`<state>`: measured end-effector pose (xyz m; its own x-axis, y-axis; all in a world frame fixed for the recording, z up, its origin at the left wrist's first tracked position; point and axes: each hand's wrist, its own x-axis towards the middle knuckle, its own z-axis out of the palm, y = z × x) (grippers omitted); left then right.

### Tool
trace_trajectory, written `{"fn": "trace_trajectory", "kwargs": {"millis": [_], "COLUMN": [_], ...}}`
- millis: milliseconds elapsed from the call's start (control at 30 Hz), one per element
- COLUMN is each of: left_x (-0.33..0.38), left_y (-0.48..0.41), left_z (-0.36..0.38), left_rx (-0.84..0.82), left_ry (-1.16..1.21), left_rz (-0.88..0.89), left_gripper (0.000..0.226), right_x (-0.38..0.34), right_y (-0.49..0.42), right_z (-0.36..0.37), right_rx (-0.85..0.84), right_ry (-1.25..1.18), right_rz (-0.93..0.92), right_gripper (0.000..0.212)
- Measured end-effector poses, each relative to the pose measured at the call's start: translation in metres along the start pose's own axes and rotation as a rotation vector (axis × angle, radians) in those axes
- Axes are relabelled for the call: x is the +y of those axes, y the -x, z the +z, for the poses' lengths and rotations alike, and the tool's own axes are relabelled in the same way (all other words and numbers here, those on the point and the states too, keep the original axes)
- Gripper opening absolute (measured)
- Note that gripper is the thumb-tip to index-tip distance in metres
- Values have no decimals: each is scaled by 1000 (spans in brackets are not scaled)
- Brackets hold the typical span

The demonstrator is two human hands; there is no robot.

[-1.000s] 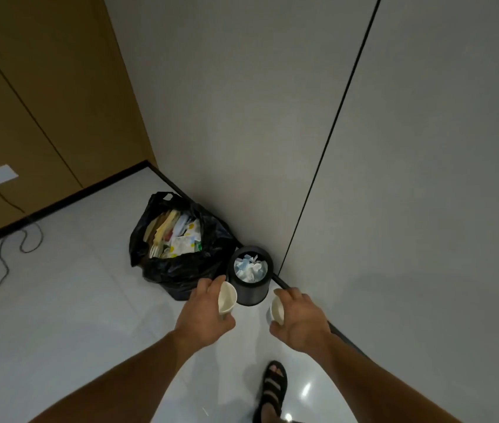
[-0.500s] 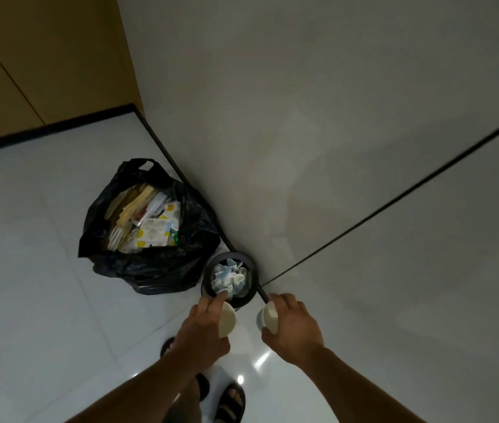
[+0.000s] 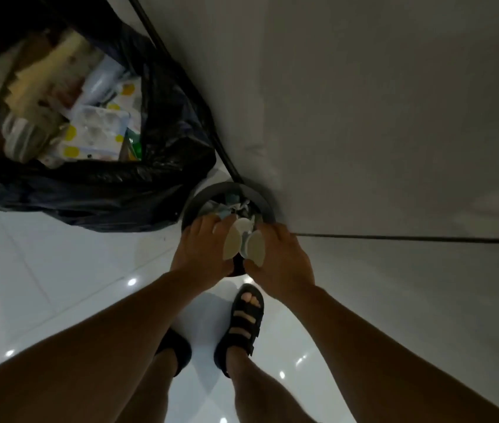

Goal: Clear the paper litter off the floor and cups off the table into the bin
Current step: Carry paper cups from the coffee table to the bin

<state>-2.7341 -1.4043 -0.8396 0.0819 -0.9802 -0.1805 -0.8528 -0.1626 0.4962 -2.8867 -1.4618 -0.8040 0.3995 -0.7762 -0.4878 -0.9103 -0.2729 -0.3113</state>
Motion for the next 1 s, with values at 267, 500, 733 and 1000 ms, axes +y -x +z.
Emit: {"fn": "trace_trajectory", "kwargs": {"millis": [267, 500, 733, 1000], "left_x": [-52, -59, -59, -54], "left_y": [-5, -10, 3, -6], "left_z": [94, 113, 96, 102], "left_rx": [-14, 5, -25, -7], "left_ry": [-126, -92, -46, -64], "left_rz": [-67, -89, -98, -145], "left_gripper": [85, 91, 79, 76], "right_x": [36, 43, 38, 42], "right_y": [-53, -58, -54, -62], "right_z": [86, 107, 98, 103], "right_rx": [-8, -8, -54, -25], "right_ry": [97, 129, 131, 162], "right_rz": [-59, -65, -53, -81], "right_gripper": [75, 80, 88, 89]}}
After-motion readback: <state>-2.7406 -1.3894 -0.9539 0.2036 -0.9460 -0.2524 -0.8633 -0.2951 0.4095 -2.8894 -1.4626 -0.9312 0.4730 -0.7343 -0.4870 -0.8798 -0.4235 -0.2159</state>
